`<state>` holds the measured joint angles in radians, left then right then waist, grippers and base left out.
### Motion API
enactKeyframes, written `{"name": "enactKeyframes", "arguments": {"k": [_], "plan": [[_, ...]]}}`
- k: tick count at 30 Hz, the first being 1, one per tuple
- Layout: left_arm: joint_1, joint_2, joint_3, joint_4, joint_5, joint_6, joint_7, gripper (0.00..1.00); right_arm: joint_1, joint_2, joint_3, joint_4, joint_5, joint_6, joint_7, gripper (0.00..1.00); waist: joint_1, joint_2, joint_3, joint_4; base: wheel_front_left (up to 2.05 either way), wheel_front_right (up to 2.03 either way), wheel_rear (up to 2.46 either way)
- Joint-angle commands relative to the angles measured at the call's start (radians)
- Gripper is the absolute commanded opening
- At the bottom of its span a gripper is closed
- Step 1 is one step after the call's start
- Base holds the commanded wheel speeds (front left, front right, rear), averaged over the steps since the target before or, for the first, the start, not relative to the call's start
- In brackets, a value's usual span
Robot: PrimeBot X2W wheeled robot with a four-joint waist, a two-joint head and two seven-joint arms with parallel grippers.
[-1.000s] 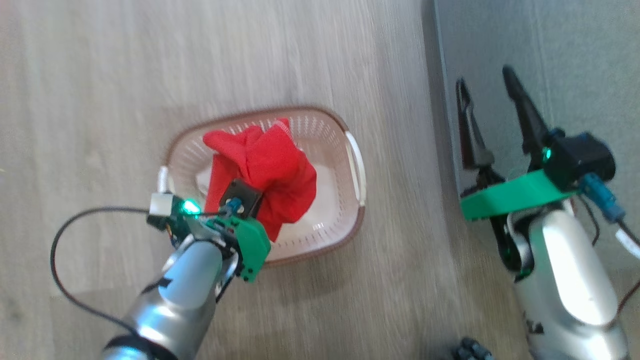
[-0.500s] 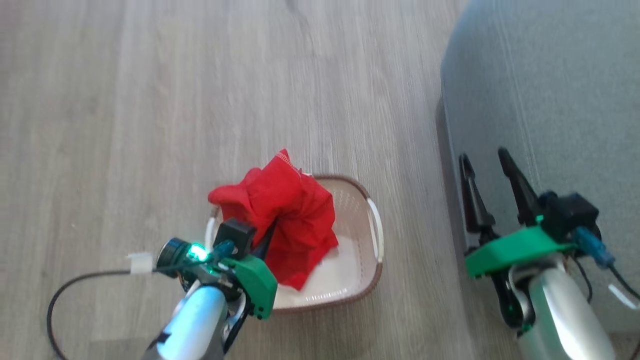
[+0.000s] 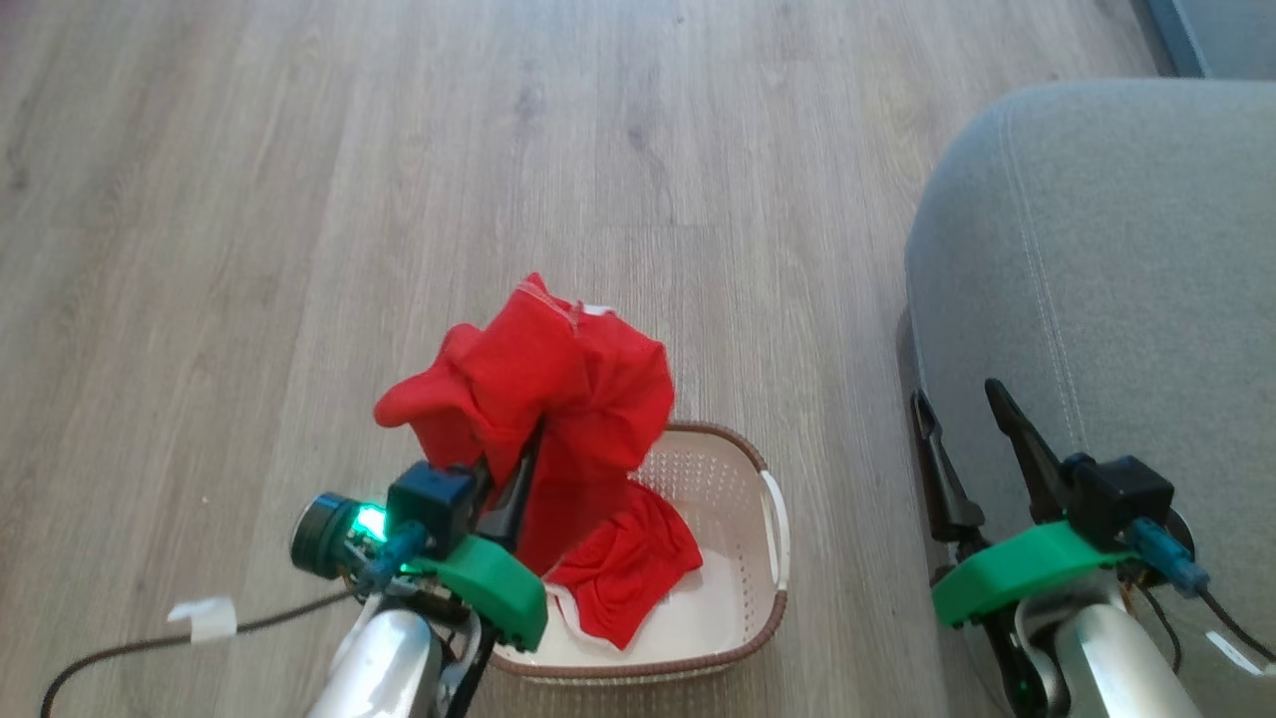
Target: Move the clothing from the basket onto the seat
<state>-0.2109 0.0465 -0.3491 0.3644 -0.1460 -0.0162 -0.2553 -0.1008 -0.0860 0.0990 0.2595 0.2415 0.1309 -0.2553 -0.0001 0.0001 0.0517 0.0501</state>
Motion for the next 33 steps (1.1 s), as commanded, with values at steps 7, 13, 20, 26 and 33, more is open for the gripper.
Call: {"name": "enactKeyframes", "arguments": {"k": [7, 13, 20, 26, 33], "plan": [[0.045, 0.004, 0.05, -0.159, 0.007, -0.016, -0.006, 0.0, 0.009, -0.014, 0.02, -0.025, -0.001, 0.0, -0.006, 1.0, 0.0001, -0.0001, -0.044, 0.02, 0.0, 0.0, 0.0], [0.057, 0.004, 0.056, -0.276, -0.024, -0.013, -0.006, 0.0, 0.013, -0.017, 0.027, -0.026, -0.004, 0.0, -0.006, 1.0, 0.0001, -0.0001, -0.055, 0.025, 0.0, 0.0, 0.0], [0.01, 0.004, 0.081, -0.468, -0.05, -0.007, -0.006, 0.0, 0.012, -0.018, 0.033, -0.021, -0.005, 0.0, -0.006, 1.0, 0.0001, -0.0001, -0.059, 0.034, 0.0, 0.0, 0.0], [-0.039, 0.004, 0.073, -0.561, -0.06, -0.023, -0.006, 0.0, 0.006, -0.019, 0.054, -0.023, 0.003, 0.0, -0.006, 1.0, 0.0001, -0.0001, -0.055, 0.022, 0.0, 0.0, 0.0], [-0.067, 0.004, 0.037, -0.561, -0.028, -0.06, -0.006, 0.0, 0.0, -0.031, 0.127, -0.071, 0.067, 0.0, -0.006, 1.0, 0.0001, -0.0001, -0.048, 0.006, 0.0, 0.0, 0.0]]}}
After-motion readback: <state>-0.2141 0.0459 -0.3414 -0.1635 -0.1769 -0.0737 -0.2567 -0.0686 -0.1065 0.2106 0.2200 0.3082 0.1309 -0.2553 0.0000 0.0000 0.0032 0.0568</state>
